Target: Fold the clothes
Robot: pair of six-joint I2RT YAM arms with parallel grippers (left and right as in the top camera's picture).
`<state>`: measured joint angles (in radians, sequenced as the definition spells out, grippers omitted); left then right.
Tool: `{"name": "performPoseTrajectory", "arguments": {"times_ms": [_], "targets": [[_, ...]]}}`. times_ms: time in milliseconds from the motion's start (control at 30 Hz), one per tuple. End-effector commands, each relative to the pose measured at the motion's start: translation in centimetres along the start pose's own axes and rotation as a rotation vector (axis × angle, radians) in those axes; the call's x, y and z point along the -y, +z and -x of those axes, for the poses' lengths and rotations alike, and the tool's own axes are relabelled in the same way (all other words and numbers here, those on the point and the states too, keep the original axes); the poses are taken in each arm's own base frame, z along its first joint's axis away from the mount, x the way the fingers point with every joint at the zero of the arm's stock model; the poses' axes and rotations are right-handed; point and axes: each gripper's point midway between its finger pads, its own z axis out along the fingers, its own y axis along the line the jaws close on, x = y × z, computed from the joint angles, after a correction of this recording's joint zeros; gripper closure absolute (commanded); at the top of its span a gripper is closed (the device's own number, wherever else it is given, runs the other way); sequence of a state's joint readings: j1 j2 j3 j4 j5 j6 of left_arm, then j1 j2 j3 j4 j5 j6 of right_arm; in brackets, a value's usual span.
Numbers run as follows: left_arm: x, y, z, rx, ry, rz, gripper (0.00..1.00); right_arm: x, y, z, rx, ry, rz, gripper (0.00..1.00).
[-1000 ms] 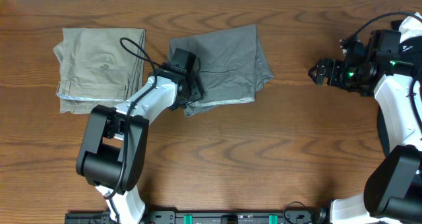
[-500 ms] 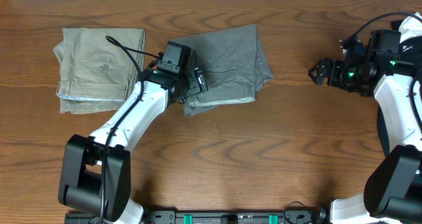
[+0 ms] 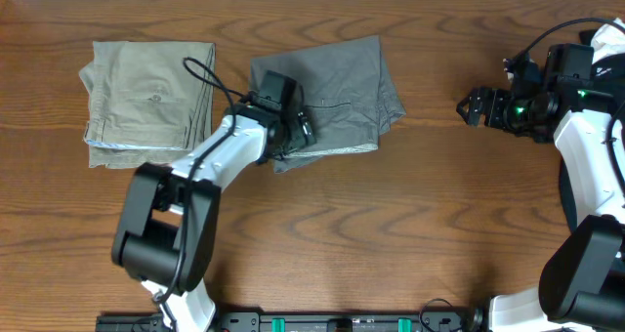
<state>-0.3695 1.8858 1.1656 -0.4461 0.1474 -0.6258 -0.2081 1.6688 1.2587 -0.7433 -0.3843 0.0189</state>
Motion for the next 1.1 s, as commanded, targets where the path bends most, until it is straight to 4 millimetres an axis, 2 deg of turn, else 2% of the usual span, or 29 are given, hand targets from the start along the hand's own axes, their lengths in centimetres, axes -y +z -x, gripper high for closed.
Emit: {"name": "performPoseTrajectory", "arguments": {"times_ms": [0, 133, 300, 467, 567, 733, 867, 900, 933, 1067], "targets": [[-0.02, 0.72, -0.37, -0.016, -0.003, 0.012, 0.11, 0.06, -0.03, 0.08, 0.001, 0.011, 0.000, 0.01], [-0.10, 0.87, -0.43, -0.019, -0.003, 0.016, 0.11, 0.06, -0.03, 0.08, 0.001, 0.011, 0.000, 0.01], [-0.08, 0.87, -0.42, -0.018, -0.002, 0.015, 0.40, 0.06, -0.03, 0.08, 0.001, 0.011, 0.000, 0.01], [-0.09, 0.89, -0.43, -0.019, -0.002, 0.015, 0.44, 0.06, -0.03, 0.08, 0.001, 0.011, 0.000, 0.01], [-0.10, 0.89, -0.42, -0.018, 0.003, 0.016, 0.61, 0.06, -0.03, 0.08, 0.001, 0.011, 0.000, 0.01], [-0.18, 0.89, -0.44, -0.019, 0.009, 0.020, 0.80, 0.06, -0.03, 0.08, 0.001, 0.011, 0.000, 0.01], [-0.20, 0.88, -0.47, -0.020, 0.009, 0.020, 0.81, 0.06, -0.03, 0.08, 0.001, 0.011, 0.000, 0.01], [-0.20, 0.87, -0.48, -0.020, 0.009, 0.021, 0.85, 0.06, -0.03, 0.08, 0.001, 0.011, 0.000, 0.01], [-0.19, 0.87, -0.46, -0.020, 0.012, 0.020, 0.94, 0.06, -0.03, 0.08, 0.001, 0.011, 0.000, 0.01], [0.24, 0.68, 0.05, -0.004, 0.129, 0.007, 0.94, 0.06, -0.03, 0.08, 0.001, 0.011, 0.000, 0.01]]}}
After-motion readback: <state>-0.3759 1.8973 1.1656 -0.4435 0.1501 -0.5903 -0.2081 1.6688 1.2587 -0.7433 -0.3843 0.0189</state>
